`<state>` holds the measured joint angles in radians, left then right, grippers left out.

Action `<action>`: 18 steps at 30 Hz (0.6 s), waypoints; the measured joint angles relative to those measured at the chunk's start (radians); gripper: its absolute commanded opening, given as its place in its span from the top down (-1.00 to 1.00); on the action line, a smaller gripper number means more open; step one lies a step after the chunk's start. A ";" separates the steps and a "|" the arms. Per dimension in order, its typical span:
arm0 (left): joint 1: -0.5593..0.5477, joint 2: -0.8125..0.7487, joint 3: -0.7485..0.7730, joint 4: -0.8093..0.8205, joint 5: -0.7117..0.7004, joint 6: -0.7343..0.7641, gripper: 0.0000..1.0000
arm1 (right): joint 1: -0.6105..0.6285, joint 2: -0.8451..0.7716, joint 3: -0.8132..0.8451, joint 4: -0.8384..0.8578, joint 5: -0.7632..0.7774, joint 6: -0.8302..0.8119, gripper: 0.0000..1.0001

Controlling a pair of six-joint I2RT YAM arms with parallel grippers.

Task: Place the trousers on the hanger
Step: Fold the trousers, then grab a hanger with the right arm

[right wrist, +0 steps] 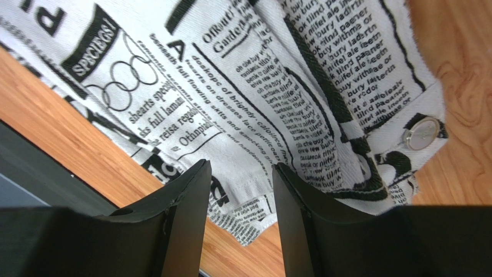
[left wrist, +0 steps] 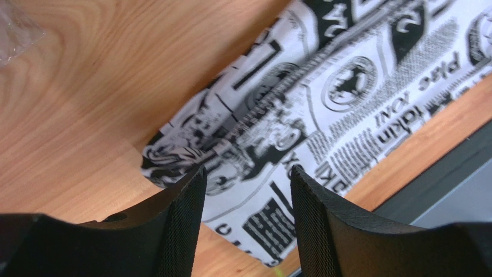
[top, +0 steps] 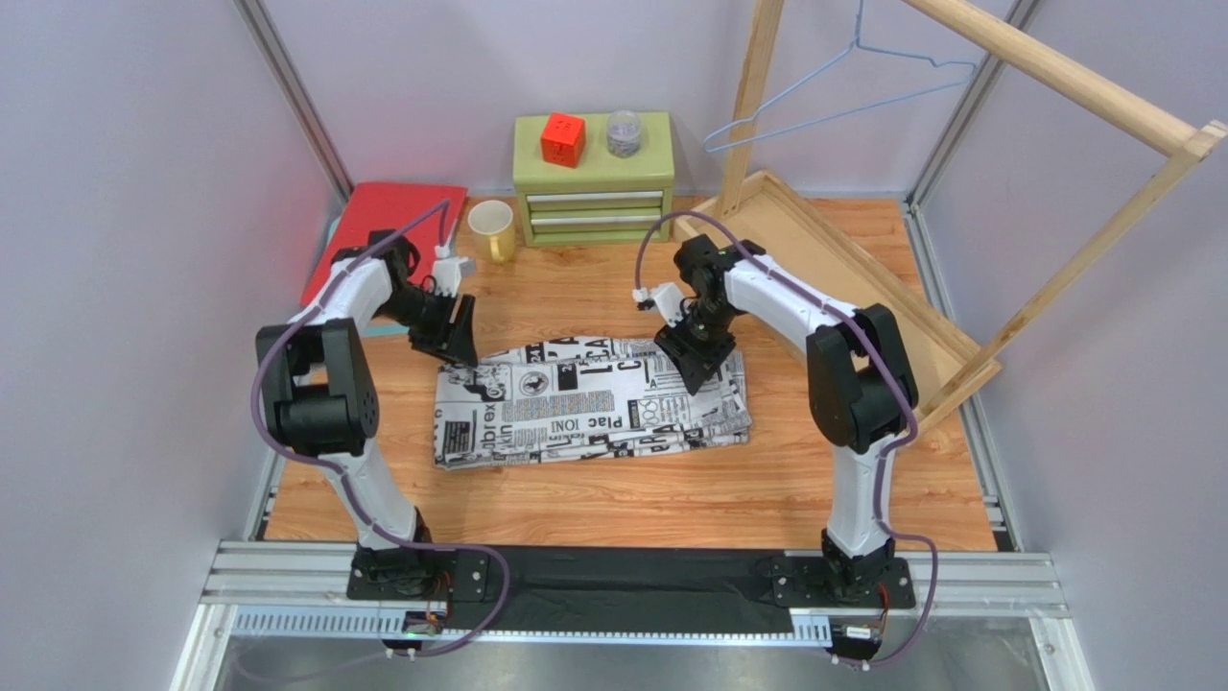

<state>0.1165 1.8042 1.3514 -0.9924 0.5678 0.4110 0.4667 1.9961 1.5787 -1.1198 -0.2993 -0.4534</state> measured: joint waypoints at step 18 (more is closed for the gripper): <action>0.024 -0.237 -0.078 0.111 -0.152 -0.085 -0.99 | -0.031 -0.264 -0.095 0.088 -0.011 0.030 -0.55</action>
<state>0.1402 1.5673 1.2736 -0.8810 0.4156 0.3256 0.4355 1.7325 1.4834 -1.0317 -0.3103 -0.4236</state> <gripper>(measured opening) 0.960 0.620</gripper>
